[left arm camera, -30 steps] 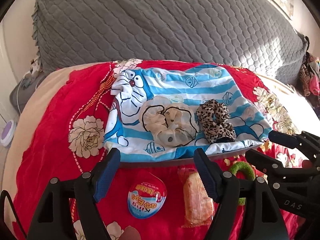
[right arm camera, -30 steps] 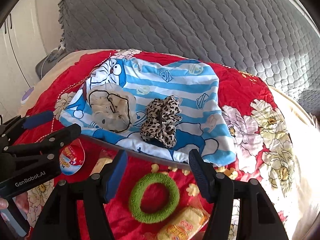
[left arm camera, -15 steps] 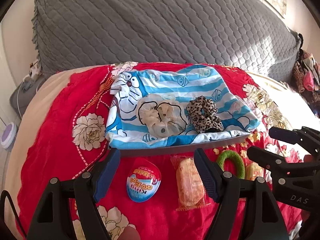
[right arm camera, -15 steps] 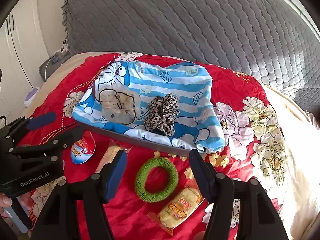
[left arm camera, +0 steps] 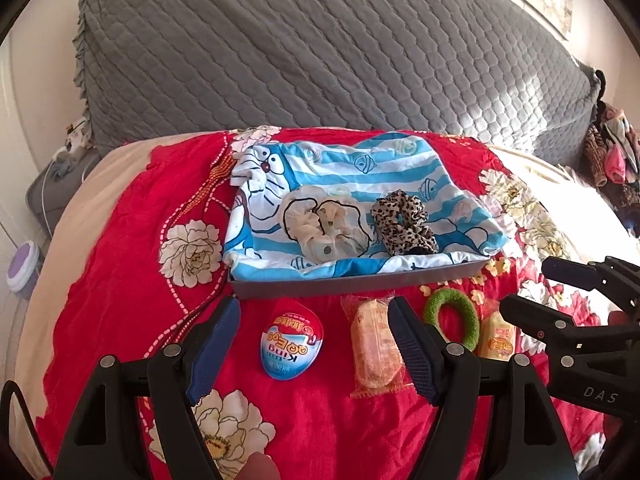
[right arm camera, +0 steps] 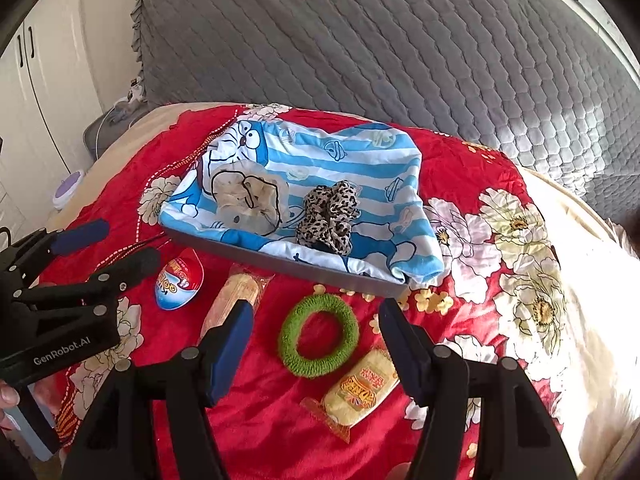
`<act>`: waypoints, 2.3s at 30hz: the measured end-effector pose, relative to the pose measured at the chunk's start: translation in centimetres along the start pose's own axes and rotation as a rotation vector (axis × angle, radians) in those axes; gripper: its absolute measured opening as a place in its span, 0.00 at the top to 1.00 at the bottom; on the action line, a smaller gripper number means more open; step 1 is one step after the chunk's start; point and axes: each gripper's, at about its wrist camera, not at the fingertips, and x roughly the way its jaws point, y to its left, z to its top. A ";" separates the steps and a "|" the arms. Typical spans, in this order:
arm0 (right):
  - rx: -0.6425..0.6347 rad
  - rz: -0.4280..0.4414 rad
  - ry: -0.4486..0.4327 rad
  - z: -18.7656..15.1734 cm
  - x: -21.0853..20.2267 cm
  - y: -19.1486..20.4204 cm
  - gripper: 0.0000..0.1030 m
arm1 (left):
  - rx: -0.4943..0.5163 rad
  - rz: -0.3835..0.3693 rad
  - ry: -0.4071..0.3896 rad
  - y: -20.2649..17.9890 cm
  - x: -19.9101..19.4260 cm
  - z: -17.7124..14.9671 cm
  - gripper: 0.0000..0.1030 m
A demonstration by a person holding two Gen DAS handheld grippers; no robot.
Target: Organize objects
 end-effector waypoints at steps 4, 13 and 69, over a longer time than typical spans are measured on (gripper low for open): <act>-0.005 0.001 -0.012 -0.4 -1.0 0.2 0.35 | 0.004 0.001 -0.001 0.0 -0.8 -0.4 0.25; -0.036 0.014 -0.019 -1.8 -2.7 1.1 0.35 | 0.009 0.008 -0.001 0.2 -2.6 -1.6 0.25; -0.094 0.022 0.054 -6.9 -2.2 3.6 0.26 | 0.029 0.016 0.078 0.8 -2.5 -8.0 0.25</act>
